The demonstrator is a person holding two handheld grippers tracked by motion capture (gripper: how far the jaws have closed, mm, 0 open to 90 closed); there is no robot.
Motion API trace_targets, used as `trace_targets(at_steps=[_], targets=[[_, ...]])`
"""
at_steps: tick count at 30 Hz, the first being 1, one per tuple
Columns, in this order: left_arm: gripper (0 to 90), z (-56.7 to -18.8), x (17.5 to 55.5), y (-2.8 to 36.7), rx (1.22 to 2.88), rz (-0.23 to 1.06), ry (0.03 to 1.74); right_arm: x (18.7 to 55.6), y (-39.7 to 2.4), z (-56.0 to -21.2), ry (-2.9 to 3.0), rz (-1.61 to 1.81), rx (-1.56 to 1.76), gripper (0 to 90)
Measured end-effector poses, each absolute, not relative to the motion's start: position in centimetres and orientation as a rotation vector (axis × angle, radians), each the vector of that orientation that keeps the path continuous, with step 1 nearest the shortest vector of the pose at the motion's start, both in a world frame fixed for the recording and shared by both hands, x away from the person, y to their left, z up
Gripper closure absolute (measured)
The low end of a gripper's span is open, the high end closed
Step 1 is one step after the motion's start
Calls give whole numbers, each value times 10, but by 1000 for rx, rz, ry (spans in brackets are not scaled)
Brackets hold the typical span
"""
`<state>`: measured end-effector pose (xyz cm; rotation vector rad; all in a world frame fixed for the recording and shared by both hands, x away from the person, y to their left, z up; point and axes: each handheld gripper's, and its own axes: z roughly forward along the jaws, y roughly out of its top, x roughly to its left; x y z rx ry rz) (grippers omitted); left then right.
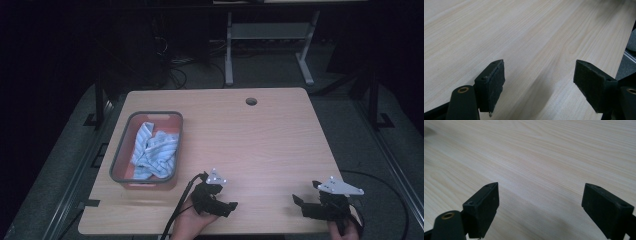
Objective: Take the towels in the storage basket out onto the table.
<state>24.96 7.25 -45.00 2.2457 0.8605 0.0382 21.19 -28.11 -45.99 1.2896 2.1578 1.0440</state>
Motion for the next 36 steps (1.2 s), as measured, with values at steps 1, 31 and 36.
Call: trace_targets(at_steps=[1,31,36], targets=[[248,-450,250,72,2248,35,861,212,-281,-460,2158,1044,1291,138],[237,-421,283,64,2226,29,876,206,-277,-455,2138,1047,1266,138],[233,-409,295,61,2235,39,882,205,-276,-454,2132,1046,1272,138]])
